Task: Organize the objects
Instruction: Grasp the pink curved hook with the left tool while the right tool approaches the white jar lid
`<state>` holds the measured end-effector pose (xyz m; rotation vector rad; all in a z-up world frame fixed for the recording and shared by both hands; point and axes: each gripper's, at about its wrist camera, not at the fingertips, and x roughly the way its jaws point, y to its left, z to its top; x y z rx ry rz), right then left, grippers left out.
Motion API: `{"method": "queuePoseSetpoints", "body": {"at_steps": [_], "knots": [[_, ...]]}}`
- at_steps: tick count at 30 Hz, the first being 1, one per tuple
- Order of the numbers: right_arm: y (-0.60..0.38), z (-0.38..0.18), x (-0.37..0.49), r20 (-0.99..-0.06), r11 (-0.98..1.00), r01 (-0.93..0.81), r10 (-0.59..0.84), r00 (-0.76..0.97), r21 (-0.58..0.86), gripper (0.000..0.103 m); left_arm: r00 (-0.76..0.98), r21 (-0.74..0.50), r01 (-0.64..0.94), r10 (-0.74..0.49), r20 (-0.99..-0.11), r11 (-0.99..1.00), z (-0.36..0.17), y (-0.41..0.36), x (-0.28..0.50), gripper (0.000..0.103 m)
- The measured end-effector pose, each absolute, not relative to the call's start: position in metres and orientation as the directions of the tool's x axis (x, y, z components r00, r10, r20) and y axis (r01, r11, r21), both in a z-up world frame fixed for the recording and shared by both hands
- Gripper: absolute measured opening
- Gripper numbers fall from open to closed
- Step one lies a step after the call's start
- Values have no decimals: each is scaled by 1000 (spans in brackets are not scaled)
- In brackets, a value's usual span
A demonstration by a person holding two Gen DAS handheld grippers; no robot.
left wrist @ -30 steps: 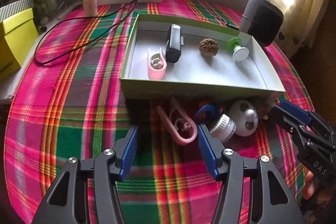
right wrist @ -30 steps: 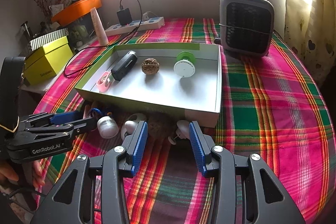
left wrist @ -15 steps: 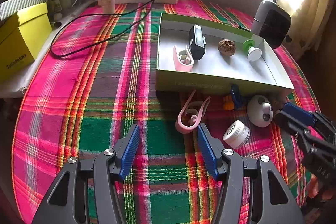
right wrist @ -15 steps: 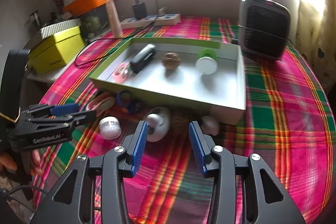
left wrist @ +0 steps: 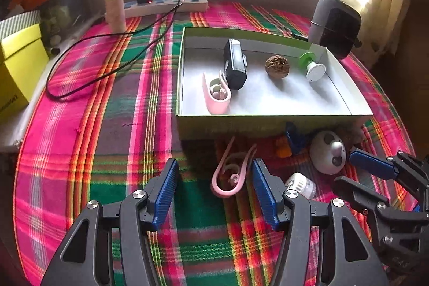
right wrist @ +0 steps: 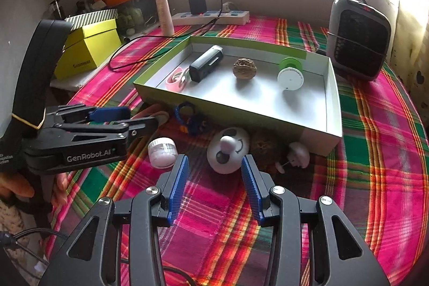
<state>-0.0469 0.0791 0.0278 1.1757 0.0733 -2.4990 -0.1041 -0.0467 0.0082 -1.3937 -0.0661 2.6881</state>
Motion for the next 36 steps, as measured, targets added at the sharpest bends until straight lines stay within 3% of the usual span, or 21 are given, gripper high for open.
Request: {"method": "queuePoseSetpoints", "body": {"at_steps": [3, 10, 17, 36], "knots": [[75, 26, -48, -758, -925, 366, -312, -572, 104, 43, -577, -71, -95, 113, -809, -993, 8, -46, -103, 54], [65, 27, -48, -763, -912, 399, -327, -558, 99, 43, -586, -63, -86, 101, -804, -994, 8, -53, -101, 33], [53, 26, -49, -766, -897, 430, -345, -542, 100, 42, -595, -79, -69, 105, -797, -994, 8, -60, -97, 23], [25, 12, -62, -788, -848, 516, -398, -469, 121, 42, -602, -113, -39, 114, -791, -993, 7, -78, -84, 23]]}}
